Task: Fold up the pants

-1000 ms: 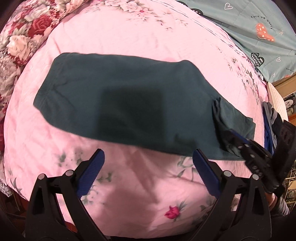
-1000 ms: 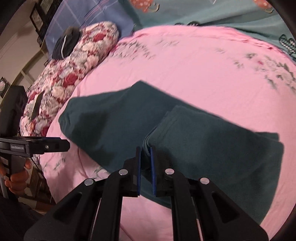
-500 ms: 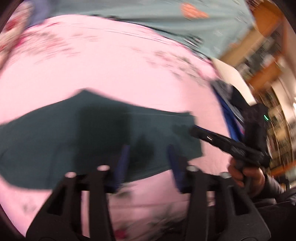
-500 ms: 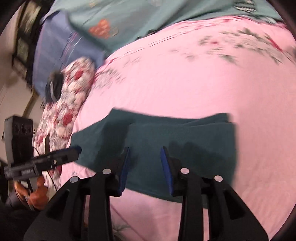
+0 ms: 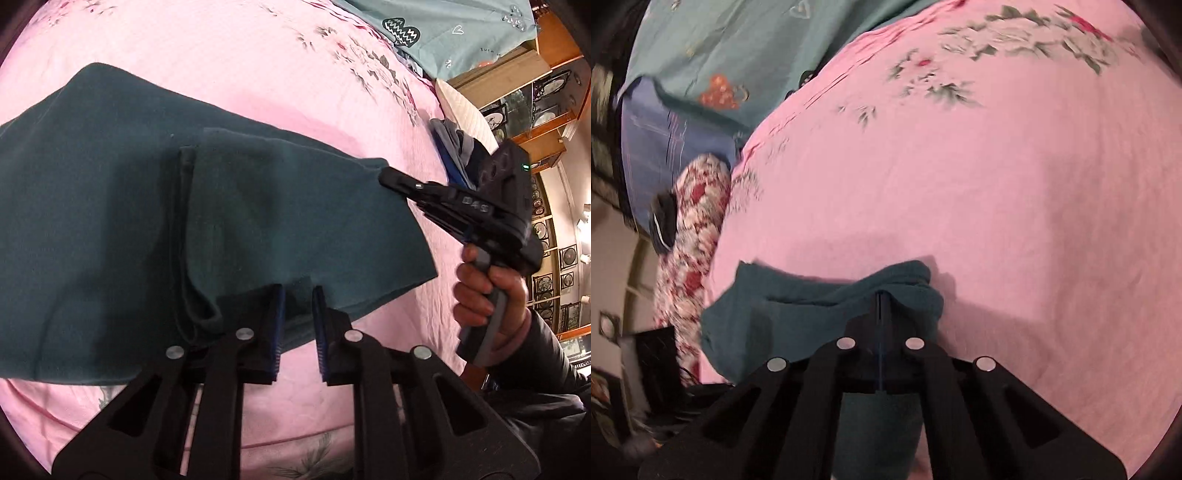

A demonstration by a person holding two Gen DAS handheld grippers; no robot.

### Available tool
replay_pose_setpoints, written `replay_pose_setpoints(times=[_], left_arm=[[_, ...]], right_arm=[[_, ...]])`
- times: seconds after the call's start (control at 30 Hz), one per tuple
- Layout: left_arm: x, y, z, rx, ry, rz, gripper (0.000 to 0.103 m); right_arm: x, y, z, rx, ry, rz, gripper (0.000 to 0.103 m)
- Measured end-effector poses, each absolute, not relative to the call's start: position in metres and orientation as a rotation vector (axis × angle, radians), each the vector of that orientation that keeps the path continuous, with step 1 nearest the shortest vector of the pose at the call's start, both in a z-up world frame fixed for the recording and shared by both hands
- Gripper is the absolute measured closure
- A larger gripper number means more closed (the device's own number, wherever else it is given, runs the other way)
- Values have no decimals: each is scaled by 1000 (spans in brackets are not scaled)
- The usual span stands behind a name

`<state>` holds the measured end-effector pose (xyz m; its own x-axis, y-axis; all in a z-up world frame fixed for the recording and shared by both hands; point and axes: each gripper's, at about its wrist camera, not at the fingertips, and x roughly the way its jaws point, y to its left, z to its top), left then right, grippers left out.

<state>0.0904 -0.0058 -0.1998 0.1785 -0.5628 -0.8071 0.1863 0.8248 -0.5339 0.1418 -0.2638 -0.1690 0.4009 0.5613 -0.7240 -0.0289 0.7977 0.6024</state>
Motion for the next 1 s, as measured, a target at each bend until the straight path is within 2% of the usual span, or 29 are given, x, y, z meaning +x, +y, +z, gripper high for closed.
replay_pose_setpoints(times=[0.07,0.2,0.23,0.27,0.3,0.37,0.5,0.6,0.7,0.77,0.8,0.83,0.87,1.0], left_arm=[[87,-5,-199,-338,1281,-542,87],[84,-5,-200,-340,1272,-543,87],[84,-4,-201,-340,1279,-539,87],[84,-3,-203,-345,1281,-538,87],[86,-4,-201,-347,1279,-538,87],[85,-4,-198,-330,1277,-536,87],[85,-7,-196,-312,1268,-537,87],[82,-1,-192,-272,1286,-505,86],[73,21,-188,-276,1279,-476,83],[67,43,-190,-328,1289,-443,80],[64,54,-188,-341,1284,-412,74],[61,63,-184,-338,1269,-372,62],[57,76,-180,-343,1244,-333,56],[50,121,-170,-397,1203,-243,53]], right_arm=[[128,-260,-150,554,1063,459,90],[105,-258,-165,444,1134,421,88],[99,-258,-172,407,1118,423,93],[96,-259,-173,405,1112,426,92],[95,-259,-170,412,1122,422,91],[97,-257,-156,428,1102,433,83],[123,-251,-154,416,1057,378,77],[135,-253,-171,458,1066,359,79],[129,-239,-156,364,1090,306,76],[114,-225,-143,295,1063,333,69],[105,-218,-140,261,1055,354,63],[97,-207,-141,208,1065,368,55],[94,-197,-151,152,1098,367,53],[81,-160,-157,-103,1070,277,52]])
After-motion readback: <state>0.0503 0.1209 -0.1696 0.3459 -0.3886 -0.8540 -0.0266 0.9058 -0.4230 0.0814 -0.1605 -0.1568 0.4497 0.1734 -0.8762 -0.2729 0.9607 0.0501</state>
